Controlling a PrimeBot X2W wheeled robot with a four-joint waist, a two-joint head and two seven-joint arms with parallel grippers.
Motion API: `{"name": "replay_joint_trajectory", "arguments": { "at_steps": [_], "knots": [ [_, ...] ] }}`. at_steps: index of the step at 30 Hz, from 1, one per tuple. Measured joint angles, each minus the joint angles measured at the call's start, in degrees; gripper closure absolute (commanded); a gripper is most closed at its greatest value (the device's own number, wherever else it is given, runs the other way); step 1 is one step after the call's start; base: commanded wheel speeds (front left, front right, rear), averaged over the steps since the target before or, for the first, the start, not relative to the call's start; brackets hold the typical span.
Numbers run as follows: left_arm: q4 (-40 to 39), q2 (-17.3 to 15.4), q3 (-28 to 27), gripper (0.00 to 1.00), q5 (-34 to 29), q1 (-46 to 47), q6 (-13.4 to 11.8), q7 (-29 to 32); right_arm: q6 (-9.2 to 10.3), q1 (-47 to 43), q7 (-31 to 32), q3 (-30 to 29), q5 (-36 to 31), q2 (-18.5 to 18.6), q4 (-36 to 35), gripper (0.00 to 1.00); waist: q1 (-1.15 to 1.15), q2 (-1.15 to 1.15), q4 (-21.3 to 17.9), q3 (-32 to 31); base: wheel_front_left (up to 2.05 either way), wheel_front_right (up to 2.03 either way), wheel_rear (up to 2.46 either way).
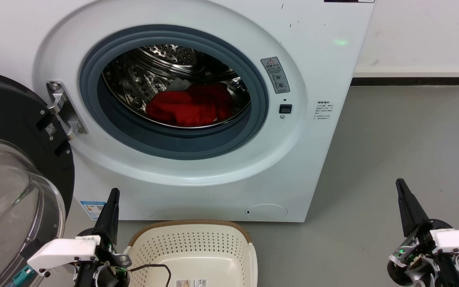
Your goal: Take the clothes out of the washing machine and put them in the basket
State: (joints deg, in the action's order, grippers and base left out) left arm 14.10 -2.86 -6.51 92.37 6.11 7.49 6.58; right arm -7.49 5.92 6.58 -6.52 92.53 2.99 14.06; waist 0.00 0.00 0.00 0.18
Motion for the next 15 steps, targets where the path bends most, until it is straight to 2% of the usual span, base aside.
{"name": "replay_joint_trajectory", "arguments": {
  "at_steps": [15],
  "knots": [
    [0.0, 0.0, 0.0, 1.00, 0.0, 0.0, 0.0, 0.0, 0.00, 0.0, 0.0, 0.0, 0.0, 0.0, 0.0, 1.00, 0.00, 0.00, 0.0, 0.0, 0.00, 0.00, 0.00]
  ]
}}
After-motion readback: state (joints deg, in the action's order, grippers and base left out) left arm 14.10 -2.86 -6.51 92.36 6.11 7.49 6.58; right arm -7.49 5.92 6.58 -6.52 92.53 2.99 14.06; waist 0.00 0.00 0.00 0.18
